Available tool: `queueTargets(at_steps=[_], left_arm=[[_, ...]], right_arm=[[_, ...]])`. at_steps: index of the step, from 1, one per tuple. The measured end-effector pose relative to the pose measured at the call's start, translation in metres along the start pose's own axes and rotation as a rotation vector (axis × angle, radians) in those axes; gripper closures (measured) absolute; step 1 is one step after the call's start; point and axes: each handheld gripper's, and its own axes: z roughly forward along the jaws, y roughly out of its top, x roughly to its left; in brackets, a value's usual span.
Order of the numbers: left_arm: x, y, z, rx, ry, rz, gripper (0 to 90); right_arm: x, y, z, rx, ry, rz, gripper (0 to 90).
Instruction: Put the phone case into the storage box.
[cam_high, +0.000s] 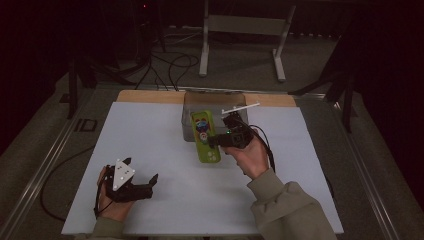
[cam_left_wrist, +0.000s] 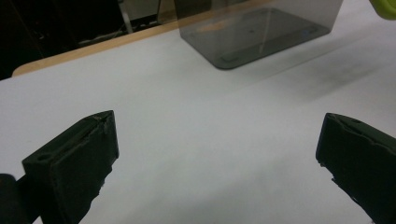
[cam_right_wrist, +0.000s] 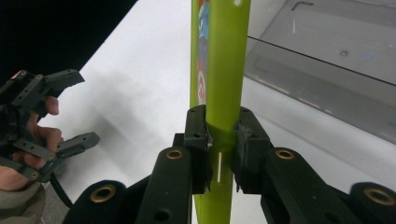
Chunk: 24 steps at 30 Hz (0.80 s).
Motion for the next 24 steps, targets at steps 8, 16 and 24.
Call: queueTargets(at_steps=[8,16,24], left_arm=[[-0.001,-0.002,0.001,0.003,0.000,0.008,0.0],[-0.003,-0.002,0.001,0.003,-0.001,0.009,0.0],[-0.004,-0.001,0.002,0.001,-0.001,0.014,0.0]], right_arm=[[-0.005,0.005,0.001,0.026,-0.018,-0.002,78.1],[-0.010,0.016,-0.003,0.030,-0.025,0.015,78.0],[-0.023,0.028,-0.008,0.026,-0.024,0.047,78.0]])
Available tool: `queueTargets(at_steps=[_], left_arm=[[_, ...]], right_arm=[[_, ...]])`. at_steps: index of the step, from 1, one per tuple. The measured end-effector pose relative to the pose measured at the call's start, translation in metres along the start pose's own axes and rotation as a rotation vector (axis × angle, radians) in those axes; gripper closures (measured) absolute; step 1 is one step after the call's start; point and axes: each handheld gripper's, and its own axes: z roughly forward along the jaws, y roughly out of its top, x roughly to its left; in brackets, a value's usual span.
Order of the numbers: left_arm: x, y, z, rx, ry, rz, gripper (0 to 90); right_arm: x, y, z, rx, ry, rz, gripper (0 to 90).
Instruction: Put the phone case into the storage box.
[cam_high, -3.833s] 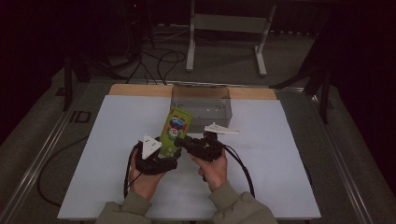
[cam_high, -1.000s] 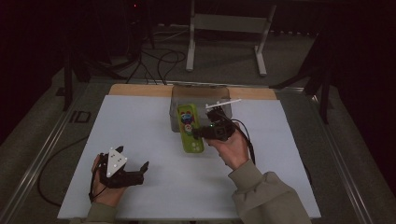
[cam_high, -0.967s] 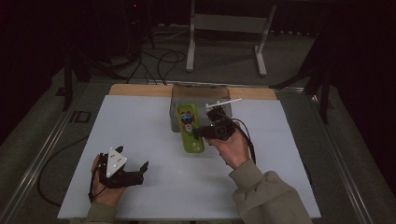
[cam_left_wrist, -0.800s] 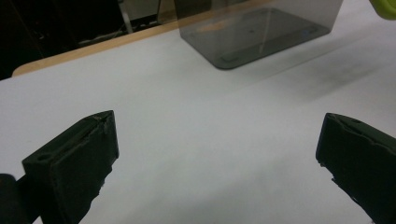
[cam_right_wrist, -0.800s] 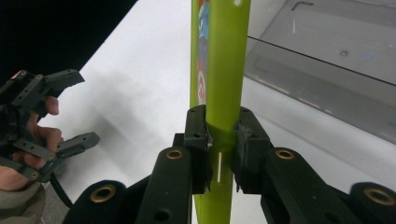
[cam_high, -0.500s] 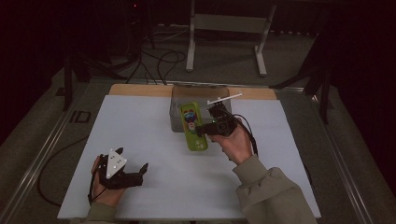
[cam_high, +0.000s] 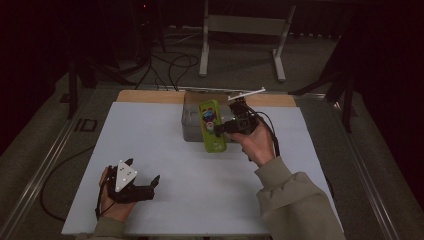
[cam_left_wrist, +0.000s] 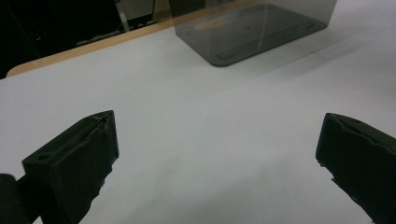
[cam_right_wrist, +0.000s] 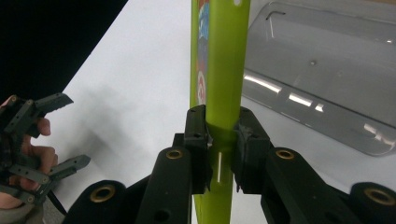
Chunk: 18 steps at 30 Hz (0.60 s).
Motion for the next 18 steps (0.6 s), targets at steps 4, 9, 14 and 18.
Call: queueTargets(at_steps=[4,9,14,18], left_arm=[[0.000,0.000,0.000,-0.002,0.003,-0.001,0.0],[0.000,0.000,0.000,-0.004,0.002,-0.003,0.0],[0.000,0.000,-0.001,-0.008,0.009,-0.005,0.0],[0.000,0.000,-0.001,-0.009,0.009,-0.005,0.0]], right_arm=[[-0.004,0.004,-0.002,0.001,0.011,0.021,78.0],[-0.006,0.010,-0.005,0.007,0.012,0.028,77.9],[-0.009,0.017,-0.008,0.004,0.011,0.038,77.9],[-0.014,0.024,-0.011,0.002,0.003,0.047,77.9]])
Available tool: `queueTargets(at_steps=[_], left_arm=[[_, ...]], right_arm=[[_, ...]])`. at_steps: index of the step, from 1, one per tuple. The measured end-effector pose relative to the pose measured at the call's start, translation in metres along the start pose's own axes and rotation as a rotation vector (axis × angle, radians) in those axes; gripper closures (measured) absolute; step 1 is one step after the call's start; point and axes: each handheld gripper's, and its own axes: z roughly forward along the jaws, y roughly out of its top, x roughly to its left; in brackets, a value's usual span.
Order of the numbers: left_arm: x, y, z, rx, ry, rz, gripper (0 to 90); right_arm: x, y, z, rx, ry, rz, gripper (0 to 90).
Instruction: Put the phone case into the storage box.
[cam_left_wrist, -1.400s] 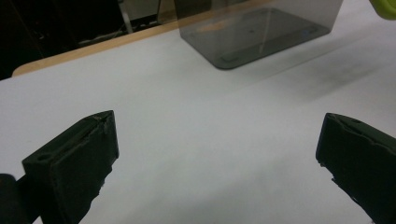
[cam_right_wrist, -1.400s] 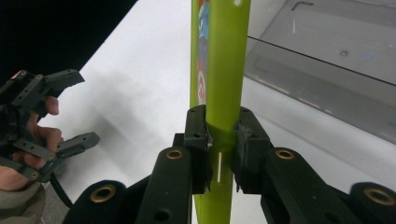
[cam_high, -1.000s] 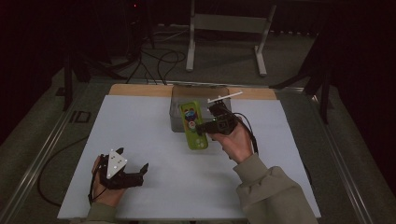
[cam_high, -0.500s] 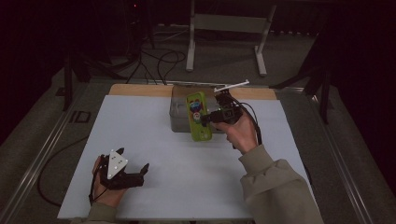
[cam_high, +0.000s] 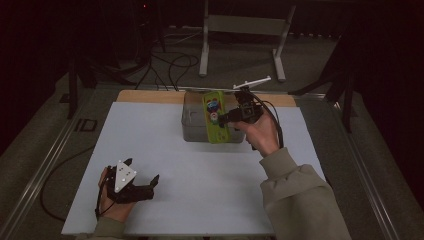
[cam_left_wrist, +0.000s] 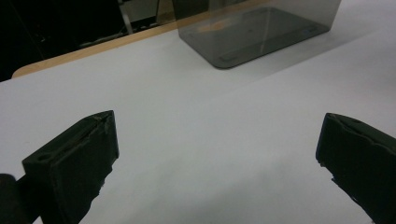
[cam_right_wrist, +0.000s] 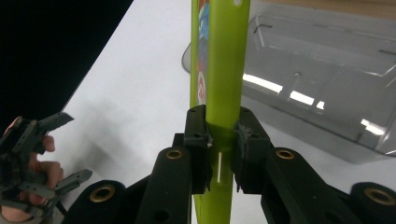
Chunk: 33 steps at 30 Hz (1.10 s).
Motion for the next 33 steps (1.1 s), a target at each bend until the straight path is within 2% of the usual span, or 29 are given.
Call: queueTargets(at_steps=[11,33], left_arm=[[0.000,0.000,0.000,-0.001,0.003,0.000,0.0],[-0.001,0.000,0.000,-0.002,0.006,-0.002,0.0]], right_arm=[[-0.008,0.014,-0.005,-0.003,-0.018,0.021,77.9],[-0.020,0.024,-0.006,-0.025,-0.021,0.053,77.9]])
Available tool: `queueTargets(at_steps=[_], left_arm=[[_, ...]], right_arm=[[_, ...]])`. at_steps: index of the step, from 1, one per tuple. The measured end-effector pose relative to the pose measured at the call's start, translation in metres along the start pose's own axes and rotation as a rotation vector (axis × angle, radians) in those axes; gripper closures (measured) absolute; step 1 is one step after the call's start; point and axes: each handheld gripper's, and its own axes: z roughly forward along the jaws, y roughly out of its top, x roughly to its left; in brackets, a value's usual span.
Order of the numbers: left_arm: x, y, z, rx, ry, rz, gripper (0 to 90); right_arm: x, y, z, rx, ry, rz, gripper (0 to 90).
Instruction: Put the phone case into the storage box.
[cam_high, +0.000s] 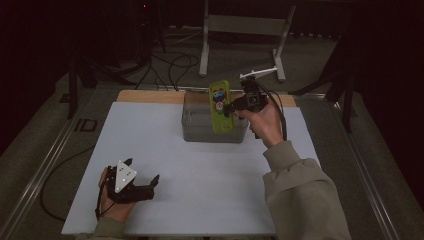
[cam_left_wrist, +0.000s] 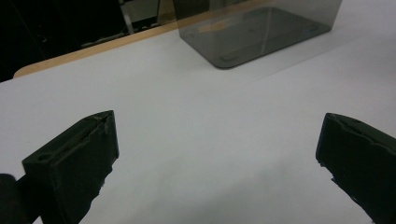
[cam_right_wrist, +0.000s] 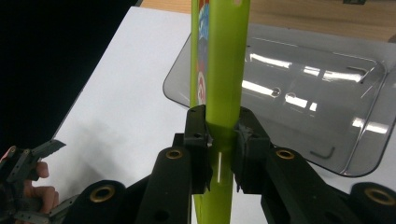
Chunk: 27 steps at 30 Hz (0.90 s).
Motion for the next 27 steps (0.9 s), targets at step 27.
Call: queueTargets(at_steps=[27], left_arm=[[0.000,0.000,0.000,0.000,0.000,0.002,0.0]], right_arm=[[-0.020,0.019,0.005,-0.012,-0.052,0.062,77.9]])
